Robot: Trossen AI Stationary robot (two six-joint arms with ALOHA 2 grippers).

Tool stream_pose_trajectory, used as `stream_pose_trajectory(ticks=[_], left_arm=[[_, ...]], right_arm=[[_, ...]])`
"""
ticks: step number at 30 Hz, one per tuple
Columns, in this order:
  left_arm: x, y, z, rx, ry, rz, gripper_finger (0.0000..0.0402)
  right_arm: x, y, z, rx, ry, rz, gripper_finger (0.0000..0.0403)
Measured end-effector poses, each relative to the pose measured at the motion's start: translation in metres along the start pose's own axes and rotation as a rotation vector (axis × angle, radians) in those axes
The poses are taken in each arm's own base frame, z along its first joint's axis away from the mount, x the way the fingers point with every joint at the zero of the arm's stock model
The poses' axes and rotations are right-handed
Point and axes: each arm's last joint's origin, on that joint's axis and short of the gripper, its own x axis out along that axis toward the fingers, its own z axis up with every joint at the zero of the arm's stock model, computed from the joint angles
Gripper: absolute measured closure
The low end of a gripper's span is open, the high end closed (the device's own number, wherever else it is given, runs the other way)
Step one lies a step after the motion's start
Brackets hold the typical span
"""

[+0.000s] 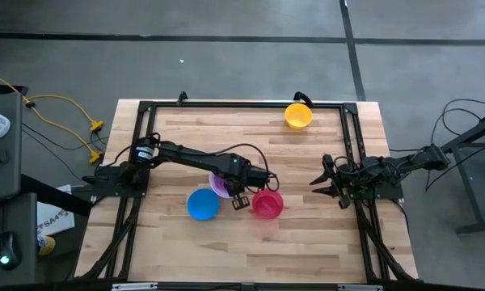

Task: Nest bowls inside each other
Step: Stack the violet bowl on top of the white bowl, then stack the blue bowl on top of the violet bowl

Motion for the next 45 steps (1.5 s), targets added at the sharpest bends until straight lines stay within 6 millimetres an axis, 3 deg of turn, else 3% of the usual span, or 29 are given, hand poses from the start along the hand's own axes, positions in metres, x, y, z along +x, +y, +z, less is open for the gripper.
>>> stream_pose_trajectory(ticks=[13,24,32,45], left_arm=[[-0.001,0.002,-0.002,-0.011,0.006,0.047,0.0380],[-0.043,0.013,-0.013,-0.024,-0.113,0.106,0.0380],[-0.059,0.010,-0.028,-0.035,-0.124,0.157,0.0380],[-0.054,0.007,-0.056,-0.079,-0.118,0.191,0.0380]], right_arm=[[0.000,0.000,0.000,0.000,-0.001,0.000,0.0293],[0.000,0.000,-0.001,0.000,0.008,-0.001,0.0293],[0.001,0.000,-0.002,0.000,0.029,-0.001,0.0293],[0.002,0.000,-0.003,0.000,0.034,-0.004,0.0293]])
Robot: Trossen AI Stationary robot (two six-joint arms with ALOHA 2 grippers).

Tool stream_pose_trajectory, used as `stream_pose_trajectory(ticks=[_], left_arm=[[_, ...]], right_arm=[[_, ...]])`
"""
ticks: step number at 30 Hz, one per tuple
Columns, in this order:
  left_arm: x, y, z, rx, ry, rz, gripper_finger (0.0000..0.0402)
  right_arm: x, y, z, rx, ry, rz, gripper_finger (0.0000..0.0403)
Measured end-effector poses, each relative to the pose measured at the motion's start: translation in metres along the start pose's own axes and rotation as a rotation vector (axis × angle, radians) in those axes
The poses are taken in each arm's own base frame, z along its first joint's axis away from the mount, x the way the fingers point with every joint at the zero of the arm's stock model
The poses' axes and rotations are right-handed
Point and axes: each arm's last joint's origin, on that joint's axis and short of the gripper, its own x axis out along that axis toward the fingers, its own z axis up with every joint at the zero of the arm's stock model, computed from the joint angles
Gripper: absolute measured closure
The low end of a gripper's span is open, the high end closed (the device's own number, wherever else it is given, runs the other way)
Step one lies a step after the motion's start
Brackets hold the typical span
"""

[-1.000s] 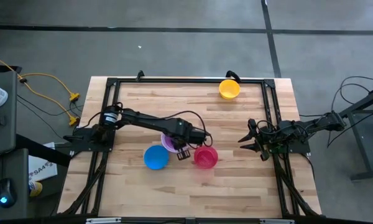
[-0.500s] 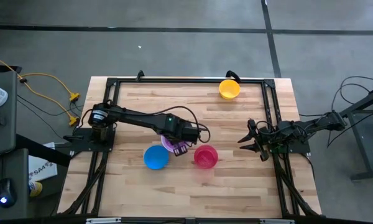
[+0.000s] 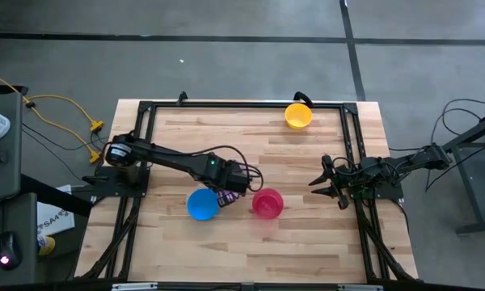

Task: Nest bowls inside each other
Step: Stack the blue bowl on top of the violet bowl

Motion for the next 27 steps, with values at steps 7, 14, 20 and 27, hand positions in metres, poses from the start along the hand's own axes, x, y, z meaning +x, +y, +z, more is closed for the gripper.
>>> stream_pose_trajectory(ticks=[7,14,20,27], left_arm=[[-0.002,0.002,-0.015,-0.035,-0.046,-0.046,0.0380],[0.004,0.009,-0.038,-0.095,-0.004,-0.068,0.0380],[0.013,0.018,-0.059,-0.174,0.034,-0.111,0.0380],[0.022,0.022,-0.075,-0.201,0.028,-0.135,0.0380]], right_arm=[[0.000,0.000,0.000,0.000,-0.005,0.000,0.0293],[0.000,0.000,0.000,0.000,-0.004,0.000,0.0293],[0.000,0.000,0.000,0.000,-0.004,-0.001,0.0293],[0.000,0.000,0.000,0.000,-0.003,0.000,0.0293]])
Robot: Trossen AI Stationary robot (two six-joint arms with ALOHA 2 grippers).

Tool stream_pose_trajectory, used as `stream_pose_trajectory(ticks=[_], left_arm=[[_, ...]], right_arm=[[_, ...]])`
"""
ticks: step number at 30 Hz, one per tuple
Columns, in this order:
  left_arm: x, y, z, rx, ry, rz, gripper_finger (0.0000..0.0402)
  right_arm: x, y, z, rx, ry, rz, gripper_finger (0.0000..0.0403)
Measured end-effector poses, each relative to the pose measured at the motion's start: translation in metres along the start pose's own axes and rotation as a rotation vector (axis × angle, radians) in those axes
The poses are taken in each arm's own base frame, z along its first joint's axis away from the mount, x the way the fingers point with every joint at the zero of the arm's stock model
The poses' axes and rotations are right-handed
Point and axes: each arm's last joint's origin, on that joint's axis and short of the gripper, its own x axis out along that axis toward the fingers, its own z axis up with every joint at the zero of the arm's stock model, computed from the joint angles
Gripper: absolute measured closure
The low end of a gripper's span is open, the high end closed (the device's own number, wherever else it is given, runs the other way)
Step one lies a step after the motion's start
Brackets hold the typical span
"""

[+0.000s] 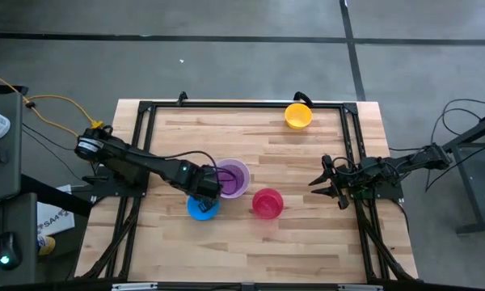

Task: Nest bowls inside each other
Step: Stack the blue bowl on top of the violet bowl

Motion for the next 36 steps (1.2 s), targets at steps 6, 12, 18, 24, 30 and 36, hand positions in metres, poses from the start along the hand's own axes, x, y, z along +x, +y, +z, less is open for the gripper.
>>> stream_pose_trajectory(ticks=[6,12,18,24,30,36], left_arm=[[0.003,0.005,-0.010,0.019,0.011,0.018,0.0380],[0.001,0.000,-0.018,0.069,0.013,0.018,0.0380],[-0.002,-0.006,-0.032,0.131,0.023,0.038,0.0380],[0.004,-0.006,-0.044,0.165,0.036,0.058,0.0380],[0.019,-0.001,-0.052,0.161,-0.001,-0.011,0.0380],[0.023,0.001,-0.054,0.164,-0.042,-0.077,0.0373]], right_arm=[[0.000,0.000,0.000,0.000,0.000,0.000,0.0293],[0.000,0.000,0.000,0.000,0.001,0.001,0.0293],[0.000,0.000,0.000,0.000,0.001,0.001,0.0293],[0.000,0.000,0.000,0.000,0.001,0.000,0.0293],[0.000,0.000,0.000,0.000,0.002,0.001,0.0293],[0.000,0.000,0.000,0.000,0.000,0.000,0.0293]])
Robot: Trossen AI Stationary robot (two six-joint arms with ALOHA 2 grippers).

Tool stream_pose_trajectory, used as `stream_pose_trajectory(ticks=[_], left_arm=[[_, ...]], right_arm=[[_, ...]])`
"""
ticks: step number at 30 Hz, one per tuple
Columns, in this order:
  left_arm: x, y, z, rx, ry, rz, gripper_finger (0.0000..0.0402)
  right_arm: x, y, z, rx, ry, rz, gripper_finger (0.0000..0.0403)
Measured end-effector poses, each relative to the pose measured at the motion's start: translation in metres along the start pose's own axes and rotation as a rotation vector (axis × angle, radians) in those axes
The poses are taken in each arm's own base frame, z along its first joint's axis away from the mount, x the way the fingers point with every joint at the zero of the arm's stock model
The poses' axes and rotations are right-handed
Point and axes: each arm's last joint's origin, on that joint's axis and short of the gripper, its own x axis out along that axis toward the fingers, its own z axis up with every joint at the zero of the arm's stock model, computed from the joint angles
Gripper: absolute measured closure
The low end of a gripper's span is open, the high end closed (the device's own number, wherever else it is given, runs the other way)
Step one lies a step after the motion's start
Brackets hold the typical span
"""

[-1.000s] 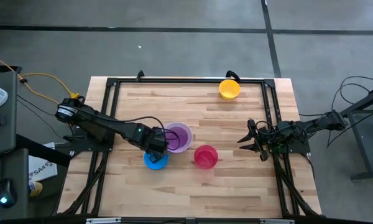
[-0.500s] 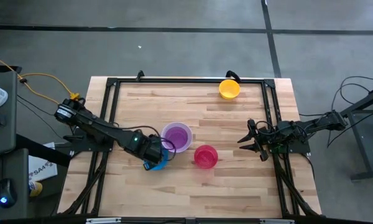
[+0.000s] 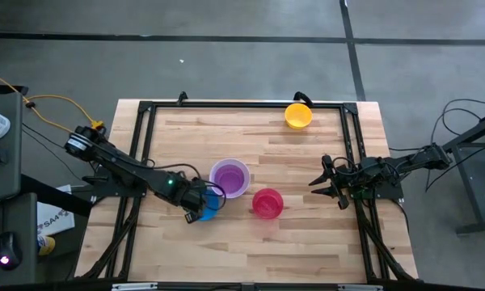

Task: Nest bowls inside each other
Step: Stack the blue bowl on top of the violet bowl

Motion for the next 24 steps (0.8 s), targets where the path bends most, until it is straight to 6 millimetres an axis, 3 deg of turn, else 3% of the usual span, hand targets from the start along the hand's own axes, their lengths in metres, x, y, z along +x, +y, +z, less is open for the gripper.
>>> stream_pose_trajectory(ticks=[11,17,24], left_arm=[[0.000,-0.003,0.003,-0.113,-0.032,-0.040,0.0291],[-0.008,-0.006,0.009,-0.166,-0.063,-0.041,0.0293],[-0.014,0.008,0.017,-0.200,-0.004,0.037,0.0311]], right_arm=[[0.000,0.000,0.000,0.000,-0.002,0.000,0.0293],[0.000,0.000,0.000,0.000,-0.003,0.000,0.0293],[0.000,0.000,0.000,0.000,-0.003,0.000,0.0293]])
